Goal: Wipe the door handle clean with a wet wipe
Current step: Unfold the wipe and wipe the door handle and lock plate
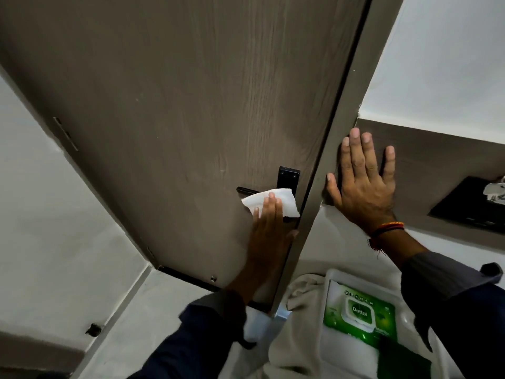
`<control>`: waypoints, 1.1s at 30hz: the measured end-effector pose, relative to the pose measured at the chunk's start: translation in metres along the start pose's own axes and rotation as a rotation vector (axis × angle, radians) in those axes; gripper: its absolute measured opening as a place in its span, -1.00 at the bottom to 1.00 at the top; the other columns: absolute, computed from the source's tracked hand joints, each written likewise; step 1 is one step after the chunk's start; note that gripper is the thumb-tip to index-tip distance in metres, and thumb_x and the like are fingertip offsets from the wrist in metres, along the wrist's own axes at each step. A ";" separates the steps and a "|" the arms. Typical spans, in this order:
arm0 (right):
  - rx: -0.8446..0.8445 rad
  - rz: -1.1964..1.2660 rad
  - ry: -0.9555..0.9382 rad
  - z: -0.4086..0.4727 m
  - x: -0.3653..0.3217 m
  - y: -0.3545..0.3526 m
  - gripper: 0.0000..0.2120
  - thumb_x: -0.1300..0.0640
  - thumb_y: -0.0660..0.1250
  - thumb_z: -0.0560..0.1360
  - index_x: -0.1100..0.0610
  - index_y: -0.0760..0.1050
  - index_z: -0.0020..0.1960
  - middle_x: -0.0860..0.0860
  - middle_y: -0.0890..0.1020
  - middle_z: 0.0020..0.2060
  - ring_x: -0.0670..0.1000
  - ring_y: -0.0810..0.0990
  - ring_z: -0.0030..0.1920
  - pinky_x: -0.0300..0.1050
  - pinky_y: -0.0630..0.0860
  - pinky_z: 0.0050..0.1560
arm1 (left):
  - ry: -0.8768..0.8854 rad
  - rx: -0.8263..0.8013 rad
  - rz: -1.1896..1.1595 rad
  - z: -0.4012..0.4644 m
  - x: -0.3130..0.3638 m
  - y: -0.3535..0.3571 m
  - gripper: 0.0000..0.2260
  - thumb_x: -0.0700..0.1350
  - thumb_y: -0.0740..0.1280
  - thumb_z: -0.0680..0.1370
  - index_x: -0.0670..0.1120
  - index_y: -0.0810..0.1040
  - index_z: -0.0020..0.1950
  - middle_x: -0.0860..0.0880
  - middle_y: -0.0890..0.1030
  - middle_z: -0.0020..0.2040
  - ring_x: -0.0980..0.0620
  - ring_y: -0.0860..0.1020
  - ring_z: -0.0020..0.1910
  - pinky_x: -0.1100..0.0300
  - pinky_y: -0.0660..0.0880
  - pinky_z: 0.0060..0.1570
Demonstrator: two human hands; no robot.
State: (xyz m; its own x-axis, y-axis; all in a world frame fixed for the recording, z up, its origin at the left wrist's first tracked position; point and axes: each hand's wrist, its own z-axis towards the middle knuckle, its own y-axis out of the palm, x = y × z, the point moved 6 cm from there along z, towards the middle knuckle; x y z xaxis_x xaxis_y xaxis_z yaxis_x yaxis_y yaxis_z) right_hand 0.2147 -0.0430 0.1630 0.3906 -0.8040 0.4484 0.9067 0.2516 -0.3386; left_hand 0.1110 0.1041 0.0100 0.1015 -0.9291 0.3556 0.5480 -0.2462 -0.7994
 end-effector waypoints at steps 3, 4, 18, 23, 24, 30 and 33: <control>0.011 -0.024 0.021 -0.005 -0.002 0.001 -0.25 -0.14 0.15 0.67 0.24 -0.02 0.69 0.13 -0.13 0.69 0.12 -0.14 0.69 0.21 -0.25 0.66 | 0.362 -0.041 0.167 0.004 -0.040 -0.006 -0.40 0.06 0.28 0.65 -0.19 0.22 0.59 -0.16 0.19 0.62 -0.12 0.11 0.62 -0.23 0.19 0.55; 0.019 -0.027 0.026 -0.008 -0.001 0.000 -0.24 -0.14 0.16 0.67 0.24 -0.02 0.68 0.13 -0.12 0.69 0.12 -0.13 0.69 0.22 -0.24 0.66 | 0.463 -0.042 0.223 0.010 -0.048 -0.009 -0.41 0.03 0.32 0.63 -0.18 0.26 0.58 -0.15 0.24 0.60 -0.12 0.17 0.61 -0.23 0.22 0.55; -0.103 -0.032 0.031 -0.004 0.001 -0.011 -0.23 -0.13 0.14 0.69 0.23 -0.13 0.68 0.12 -0.20 0.67 0.10 -0.22 0.68 0.22 -0.20 0.64 | 0.811 -0.106 0.246 0.041 -0.025 -0.013 -0.44 -0.03 0.28 0.64 -0.16 0.23 0.60 -0.12 0.29 0.60 -0.13 0.24 0.59 -0.15 0.26 0.54; -0.150 -0.026 0.030 -0.005 0.000 -0.010 -0.24 -0.15 0.11 0.71 0.22 -0.14 0.69 0.11 -0.21 0.68 0.10 -0.20 0.69 0.22 -0.23 0.64 | 0.786 -0.131 0.109 0.050 -0.021 -0.028 -0.48 -0.09 0.33 0.63 -0.18 0.31 0.56 -0.13 0.40 0.54 -0.11 0.32 0.53 -0.09 0.35 0.48; -0.157 -0.023 0.028 -0.006 0.000 -0.011 -0.24 -0.15 0.11 0.71 0.22 -0.13 0.69 0.11 -0.20 0.68 0.10 -0.19 0.69 0.22 -0.23 0.65 | 0.761 -0.151 0.089 0.051 -0.028 -0.031 -0.49 -0.09 0.29 0.65 -0.17 0.28 0.57 -0.13 0.38 0.55 -0.12 0.32 0.53 -0.10 0.38 0.47; -0.170 -0.032 -0.008 -0.005 0.005 -0.016 -0.26 -0.19 0.10 0.72 0.20 -0.08 0.69 0.10 -0.09 0.69 0.09 -0.11 0.69 0.19 -0.20 0.66 | 0.503 -0.113 -0.076 0.047 -0.072 -0.044 -0.49 0.01 0.29 0.65 -0.18 0.33 0.55 -0.18 0.43 0.50 -0.14 0.38 0.49 -0.15 0.42 0.42; -0.176 -0.036 -0.017 -0.004 0.005 -0.016 -0.26 -0.20 0.09 0.72 0.19 -0.09 0.69 0.10 -0.06 0.68 0.09 -0.11 0.69 0.18 -0.21 0.66 | 0.457 -0.083 -0.069 0.044 -0.070 -0.048 -0.47 0.07 0.29 0.63 -0.17 0.37 0.52 -0.17 0.47 0.46 -0.15 0.40 0.46 -0.13 0.42 0.43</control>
State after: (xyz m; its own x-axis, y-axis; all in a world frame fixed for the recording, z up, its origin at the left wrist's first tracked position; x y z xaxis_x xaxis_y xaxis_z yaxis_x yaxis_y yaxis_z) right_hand 0.2010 -0.0532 0.1670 0.3622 -0.8012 0.4764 0.8788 0.1232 -0.4610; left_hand 0.1139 0.1934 0.0451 -0.3187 -0.9317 0.1744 0.4706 -0.3153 -0.8241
